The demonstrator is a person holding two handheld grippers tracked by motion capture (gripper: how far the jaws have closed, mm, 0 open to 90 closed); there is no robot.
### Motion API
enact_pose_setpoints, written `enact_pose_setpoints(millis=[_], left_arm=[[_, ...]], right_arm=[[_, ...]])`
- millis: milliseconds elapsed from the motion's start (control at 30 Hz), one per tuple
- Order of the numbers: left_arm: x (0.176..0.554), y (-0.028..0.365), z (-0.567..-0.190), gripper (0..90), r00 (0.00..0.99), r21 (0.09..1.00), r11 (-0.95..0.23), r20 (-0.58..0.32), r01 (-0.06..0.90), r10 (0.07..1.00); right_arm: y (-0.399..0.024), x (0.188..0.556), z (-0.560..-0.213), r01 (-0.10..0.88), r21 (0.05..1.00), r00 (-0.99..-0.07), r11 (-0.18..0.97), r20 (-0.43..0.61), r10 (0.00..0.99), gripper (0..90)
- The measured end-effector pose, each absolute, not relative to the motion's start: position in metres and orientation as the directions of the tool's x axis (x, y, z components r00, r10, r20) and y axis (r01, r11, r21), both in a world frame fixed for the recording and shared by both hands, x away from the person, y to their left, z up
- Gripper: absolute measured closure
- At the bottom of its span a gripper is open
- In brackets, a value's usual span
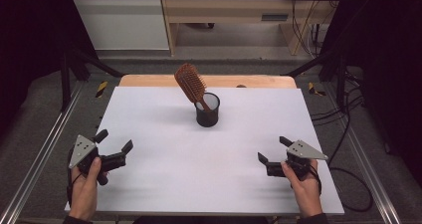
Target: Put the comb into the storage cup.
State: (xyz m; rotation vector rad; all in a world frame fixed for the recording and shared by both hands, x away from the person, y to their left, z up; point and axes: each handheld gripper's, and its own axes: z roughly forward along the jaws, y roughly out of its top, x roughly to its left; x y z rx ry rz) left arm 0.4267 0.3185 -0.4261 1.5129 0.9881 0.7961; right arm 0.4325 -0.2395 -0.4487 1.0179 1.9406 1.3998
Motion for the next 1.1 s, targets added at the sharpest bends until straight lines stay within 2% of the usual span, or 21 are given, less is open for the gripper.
enact_pose_setpoints(millis=[433,733,1100], left_arm=[[0.418,0.325,-0.436,2.6,0.413,0.987,-0.010,-0.058,0.161,0.909],[0.409,0.330,-0.439,2.6,0.419,0.992,0.028,-0.077,0.122,0.905],[0.404,0.331,-0.444,2.7,0.436,0.993,0.057,-0.095,0.099,0.895]], right_arm=[[-0.254,0.431,-0.449,0.246,0.958,-0.544,0.150,0.009,0.839,3.3],[-0.262,0.429,-0.453,0.240,0.960,-0.547,0.144,0.011,0.837,3.0],[-0.267,0.429,-0.455,0.210,0.976,-0.538,0.051,0.072,0.840,2.9]])
